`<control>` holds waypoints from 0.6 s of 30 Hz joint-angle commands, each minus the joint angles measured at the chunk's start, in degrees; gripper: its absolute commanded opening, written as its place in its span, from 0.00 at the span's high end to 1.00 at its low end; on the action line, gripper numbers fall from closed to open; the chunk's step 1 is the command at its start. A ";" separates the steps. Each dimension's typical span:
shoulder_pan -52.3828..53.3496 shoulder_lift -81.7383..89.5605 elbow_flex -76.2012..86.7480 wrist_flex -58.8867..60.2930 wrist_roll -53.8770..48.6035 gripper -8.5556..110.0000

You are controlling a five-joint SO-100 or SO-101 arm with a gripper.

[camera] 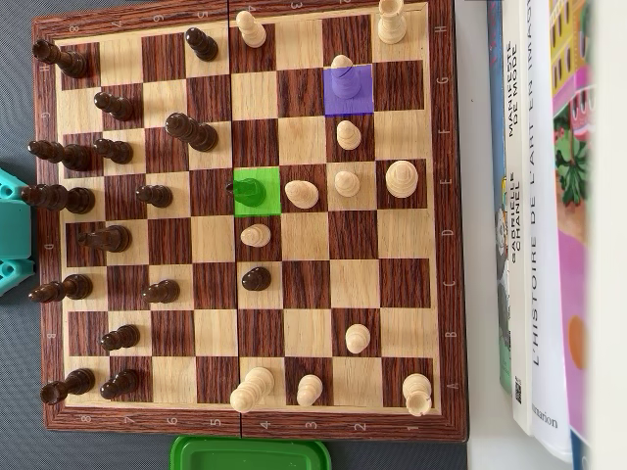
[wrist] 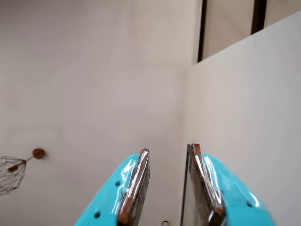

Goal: Play chess

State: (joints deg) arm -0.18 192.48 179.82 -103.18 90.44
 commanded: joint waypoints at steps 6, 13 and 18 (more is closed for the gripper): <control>0.09 -0.79 1.14 -0.18 0.35 0.81; 0.09 -0.79 1.14 -0.18 -0.09 0.81; 0.18 -0.88 1.14 -0.09 -0.09 0.81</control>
State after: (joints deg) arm -0.18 192.48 179.82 -103.18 90.35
